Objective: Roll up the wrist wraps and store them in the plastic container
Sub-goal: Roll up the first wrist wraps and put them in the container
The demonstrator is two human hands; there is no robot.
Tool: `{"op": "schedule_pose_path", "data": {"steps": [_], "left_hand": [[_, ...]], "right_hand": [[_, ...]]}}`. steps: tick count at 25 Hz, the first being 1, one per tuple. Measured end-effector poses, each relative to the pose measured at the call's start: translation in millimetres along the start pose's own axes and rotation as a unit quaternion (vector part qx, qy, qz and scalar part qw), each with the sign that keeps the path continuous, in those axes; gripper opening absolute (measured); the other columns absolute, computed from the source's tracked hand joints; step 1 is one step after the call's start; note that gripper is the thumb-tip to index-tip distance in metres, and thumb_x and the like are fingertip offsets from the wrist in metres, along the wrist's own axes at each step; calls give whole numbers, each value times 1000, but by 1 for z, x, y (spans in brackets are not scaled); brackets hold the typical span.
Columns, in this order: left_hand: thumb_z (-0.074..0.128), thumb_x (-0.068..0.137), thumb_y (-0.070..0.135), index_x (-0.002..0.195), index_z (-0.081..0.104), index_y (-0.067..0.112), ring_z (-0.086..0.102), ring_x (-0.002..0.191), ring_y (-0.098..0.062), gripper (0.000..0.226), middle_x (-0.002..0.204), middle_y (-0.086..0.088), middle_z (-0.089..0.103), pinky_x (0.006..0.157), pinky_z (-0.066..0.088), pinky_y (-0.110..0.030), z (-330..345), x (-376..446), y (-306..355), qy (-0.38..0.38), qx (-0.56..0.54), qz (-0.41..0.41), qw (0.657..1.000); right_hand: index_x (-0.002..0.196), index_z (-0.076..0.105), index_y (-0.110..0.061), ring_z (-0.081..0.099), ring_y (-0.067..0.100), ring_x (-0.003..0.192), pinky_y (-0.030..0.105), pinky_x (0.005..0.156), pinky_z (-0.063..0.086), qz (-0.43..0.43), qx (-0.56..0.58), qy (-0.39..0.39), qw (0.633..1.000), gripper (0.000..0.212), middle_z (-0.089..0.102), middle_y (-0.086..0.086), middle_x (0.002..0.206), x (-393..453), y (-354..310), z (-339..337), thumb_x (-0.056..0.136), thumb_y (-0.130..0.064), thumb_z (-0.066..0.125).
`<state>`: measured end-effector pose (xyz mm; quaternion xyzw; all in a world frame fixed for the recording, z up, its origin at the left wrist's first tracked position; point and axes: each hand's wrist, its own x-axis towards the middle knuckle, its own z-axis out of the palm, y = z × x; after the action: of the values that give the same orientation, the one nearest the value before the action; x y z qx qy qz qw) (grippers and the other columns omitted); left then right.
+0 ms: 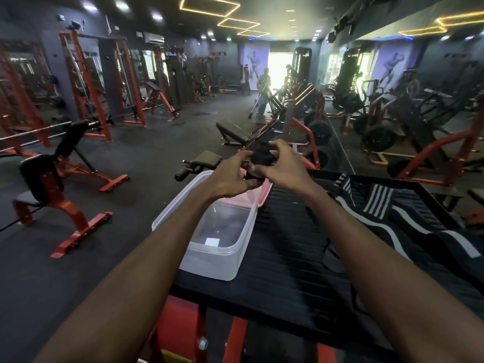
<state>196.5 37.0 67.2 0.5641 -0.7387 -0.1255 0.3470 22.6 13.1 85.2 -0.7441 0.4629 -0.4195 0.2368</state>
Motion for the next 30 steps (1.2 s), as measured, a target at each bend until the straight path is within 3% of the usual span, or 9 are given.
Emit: {"op": "schedule_pose_path", "data": {"steps": [3, 5, 9, 13, 16, 19, 22, 26, 30], "left_hand": [[82, 71, 26, 136, 51, 18, 66, 95, -13, 73, 114, 6, 67, 81, 53, -25, -14, -7, 0, 20, -14, -14, 1000], [81, 72, 16, 133, 53, 15, 61, 88, -12, 67, 107, 5, 65, 70, 48, -15, -21, -13, -9, 35, 15, -27, 999], [80, 67, 14, 110, 64, 7, 60, 77, -16, 47, 94, -7, 69, 74, 56, -34, -31, -25, -26, 51, 44, -63, 996], [78, 70, 15, 132, 47, 6, 60, 99, -29, 70, 109, -12, 63, 77, 46, -29, -32, -31, -49, 22, 115, -120, 986], [76, 72, 17, 126, 50, 5, 60, 104, -38, 62, 121, -17, 54, 79, 44, -29, -24, -27, -58, -17, 178, -143, 974], [77, 70, 15, 100, 62, 4, 61, 95, -36, 36, 107, -16, 62, 68, 40, -28, -19, -21, -57, -40, 221, -126, 966], [75, 65, 12, 80, 62, 6, 65, 85, -38, 21, 90, -18, 69, 61, 42, -30, -13, -11, -56, -58, 261, -104, 958], [68, 77, 8, 92, 65, -1, 64, 93, -41, 18, 101, -23, 69, 73, 50, -38, -6, -4, -61, -38, 272, -110, 955], [66, 80, 7, 94, 66, -1, 65, 99, -41, 16, 107, -24, 68, 78, 52, -41, -4, -3, -61, -39, 288, -123, 949]], "right_hand": [[119, 65, -14, 67, 16, 103, 31, 87, 55, -25, -12, -14, 1000, 55, 72, 3, 115, 3, -18, 23, 70, -25, 87], [114, 70, -14, 69, 18, 99, 36, 86, 57, -25, -9, -28, 999, 50, 74, 4, 110, 4, -22, 37, 69, -26, 87], [109, 73, -15, 72, 24, 88, 50, 82, 59, 15, 7, -93, 995, 39, 75, 6, 96, 8, -20, 58, 72, -23, 84], [104, 75, -9, 67, 16, 80, 25, 69, 56, 8, -38, -67, 997, 21, 73, 4, 91, 6, -12, 58, 85, -15, 75], [94, 78, -11, 68, 18, 81, 29, 73, 53, -2, -94, -25, 995, 12, 76, 5, 88, 1, 2, 41, 86, -11, 70], [89, 77, -19, 68, 23, 89, 40, 84, 55, 37, -151, 21, 988, 15, 75, 3, 91, -9, 27, 16, 85, -15, 62], [95, 71, -24, 55, 36, 115, 53, 100, 41, 112, -307, 5, 945, 20, 67, 4, 112, -22, 53, -13, 80, -23, 58], [119, 61, -24, 37, 43, 132, 65, 109, 24, 178, -426, -103, 881, 42, 51, 12, 135, -31, 71, -32, 79, -36, 60], [130, 50, -21, 34, 44, 136, 65, 108, 25, 194, -459, -137, 856, 54, 41, 16, 143, -36, 80, -35, 81, -37, 65]]}}
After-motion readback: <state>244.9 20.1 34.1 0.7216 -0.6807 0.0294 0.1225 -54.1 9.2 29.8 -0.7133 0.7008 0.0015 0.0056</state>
